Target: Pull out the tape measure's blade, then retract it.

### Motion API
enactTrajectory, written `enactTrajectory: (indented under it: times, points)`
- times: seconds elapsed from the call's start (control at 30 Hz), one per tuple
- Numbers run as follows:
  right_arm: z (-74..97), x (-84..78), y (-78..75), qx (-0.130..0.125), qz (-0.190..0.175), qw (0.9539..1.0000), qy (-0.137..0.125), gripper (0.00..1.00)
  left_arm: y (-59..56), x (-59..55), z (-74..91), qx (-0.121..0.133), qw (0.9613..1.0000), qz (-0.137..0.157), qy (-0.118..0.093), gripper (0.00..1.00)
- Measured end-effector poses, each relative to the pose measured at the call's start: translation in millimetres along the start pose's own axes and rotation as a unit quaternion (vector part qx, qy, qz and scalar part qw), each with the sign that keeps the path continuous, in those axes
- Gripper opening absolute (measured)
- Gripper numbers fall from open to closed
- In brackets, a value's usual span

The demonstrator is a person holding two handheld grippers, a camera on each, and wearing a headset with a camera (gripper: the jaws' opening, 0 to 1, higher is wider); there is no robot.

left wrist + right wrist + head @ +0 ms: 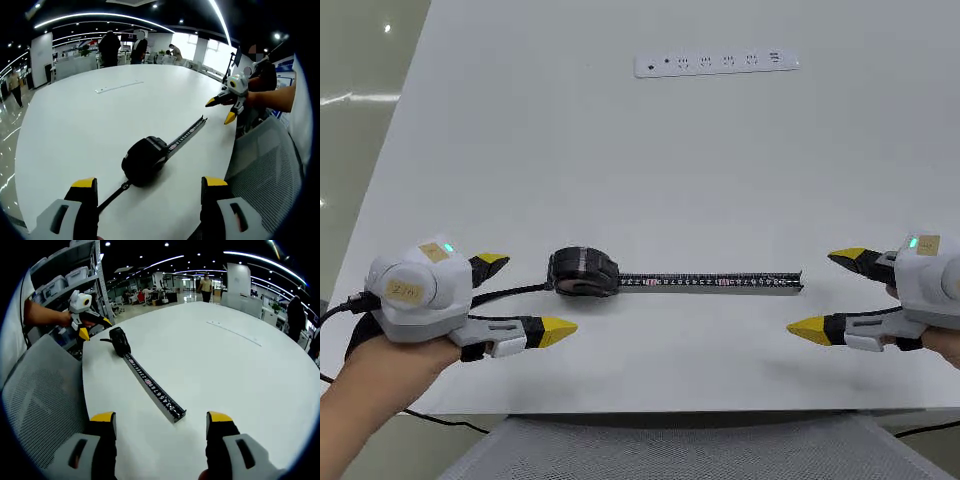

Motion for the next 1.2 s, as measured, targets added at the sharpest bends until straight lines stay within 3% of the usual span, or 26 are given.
enactTrajectory:
  times: [0.63, 0.93, 1.2]
  points:
    - [15.9, 2.8, 7.9, -0.031, -0.02, 0.9991, -0.019, 0.75, 0.4, -6.1, 19.1, 0.024, 0.9988, 0.035, -0.024, 0.82]
    - [21.1, -3.3, 12.9, -0.042, -0.026, 0.9986, -0.017, 0.75, -2.7, -9.2, 24.1, 0.036, 0.9971, 0.055, -0.04, 0.82]
    - [28.4, -11.1, 12.6, -0.049, -0.035, 0.9981, -0.013, 0.75, -3.2, -12.6, 25.3, 0.043, 0.9963, 0.062, -0.041, 0.82]
Point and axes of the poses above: the centre of the closed fingertips' face, and the gripper's own axes: z roughly backward along the fingers, y roughly to its left, x roughly out of its top, the point moved 4 cm from there along z, roughly backward along the fingers, and after that the axes turned 3 degrees about -y, right-handed, at the moved point
